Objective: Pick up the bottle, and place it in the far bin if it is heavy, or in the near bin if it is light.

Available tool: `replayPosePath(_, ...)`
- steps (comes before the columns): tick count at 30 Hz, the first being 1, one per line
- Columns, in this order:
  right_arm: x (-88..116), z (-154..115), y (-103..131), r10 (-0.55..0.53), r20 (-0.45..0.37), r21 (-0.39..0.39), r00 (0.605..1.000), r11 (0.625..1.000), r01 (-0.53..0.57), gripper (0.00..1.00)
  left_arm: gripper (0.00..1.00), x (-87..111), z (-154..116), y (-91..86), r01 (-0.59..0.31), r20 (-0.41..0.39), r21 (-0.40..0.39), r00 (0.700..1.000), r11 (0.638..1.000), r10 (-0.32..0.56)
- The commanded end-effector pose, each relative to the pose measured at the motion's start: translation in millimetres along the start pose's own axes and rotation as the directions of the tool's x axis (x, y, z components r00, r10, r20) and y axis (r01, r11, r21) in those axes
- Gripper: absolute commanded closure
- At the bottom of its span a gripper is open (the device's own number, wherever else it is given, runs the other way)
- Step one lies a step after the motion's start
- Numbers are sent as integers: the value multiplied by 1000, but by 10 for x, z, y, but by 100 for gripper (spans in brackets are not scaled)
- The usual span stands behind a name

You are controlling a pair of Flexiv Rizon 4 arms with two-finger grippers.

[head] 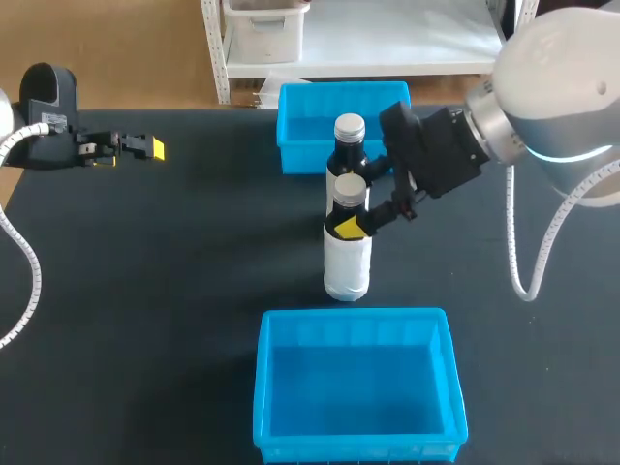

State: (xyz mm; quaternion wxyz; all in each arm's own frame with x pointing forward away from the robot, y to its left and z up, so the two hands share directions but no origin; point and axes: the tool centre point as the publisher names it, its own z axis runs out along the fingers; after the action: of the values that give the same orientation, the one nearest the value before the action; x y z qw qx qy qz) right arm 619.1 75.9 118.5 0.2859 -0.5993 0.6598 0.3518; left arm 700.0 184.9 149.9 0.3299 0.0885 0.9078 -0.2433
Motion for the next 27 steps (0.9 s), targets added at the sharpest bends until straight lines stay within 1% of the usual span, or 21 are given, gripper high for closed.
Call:
replayPosePath(1, 13, 1, -14, 0, 6, 2, 1000, 1000, 0, 31, 0, 0, 0, 0, 0, 0, 0, 1000, 1000, 0)
replayPosePath(3, 16, -1, -16, 1, 6, 3, 1000, 1000, -1, 38, 0, 0, 0, 0, 0, 0, 0, 1000, 1000, 0)
replayPosePath(4, 17, -2, -17, 1, 6, 4, 1000, 1000, -1, 42, 0, 0, 0, 0, 0, 0, 0, 1000, 1000, 0)
replayPosePath(5, 18, -2, -18, 1, 7, 4, 1000, 1000, -1, 50, 0, 0, 0, 0, 0, 0, 0, 1000, 1000, 0)
replayPosePath(13, 22, 2, -23, 2, 10, 1, 1000, 1000, -2, 54, 0, 0, 0, 0, 0, 0, 0, 1000, 1000, 0)
replayPosePath(16, 14, 1, -19, -2, 13, 1, 1000, 1000, 2, 60, 0, 0, 0, 0, 0, 0, 0, 1000, 1000, 0)
replayPosePath(17, 12, 0, -16, -3, 14, 1, 1000, 1000, 3, 65, 0, 0, 0, 0, 0, 0, 0, 1000, 1000, 0)
replayPosePath(19, 9, -1, -9, -5, 15, 0, 1000, 1000, 5, 73, 0, 0, 0, 0, 0, 0, 0, 1000, 1000, 0)
replayPosePath(20, 8, 0, -7, -5, 15, -1, 1000, 1000, 5, 78, 0, 0, 0, 0, 0, 0, 0, 1000, 1000, 0)
replayPosePath(22, 8, 2, -1, -6, 16, -2, 1000, 1000, 6, 94, 0, 0, 0, 0, 0, 0, 0, 1000, 1000, 0)
replayPosePath(23, 8, 2, 1, -6, 17, -2, 1000, 1000, 6, 100, 0, 0, 0, 0, 0, 0, 0, 1000, 1000, 0)
replayPosePath(27, 5, -3, 15, -9, 21, -1, 1000, 1000, 9, 100, 0, 0, 0, 0, 0, 0, 0, 1000, 1000, 0)
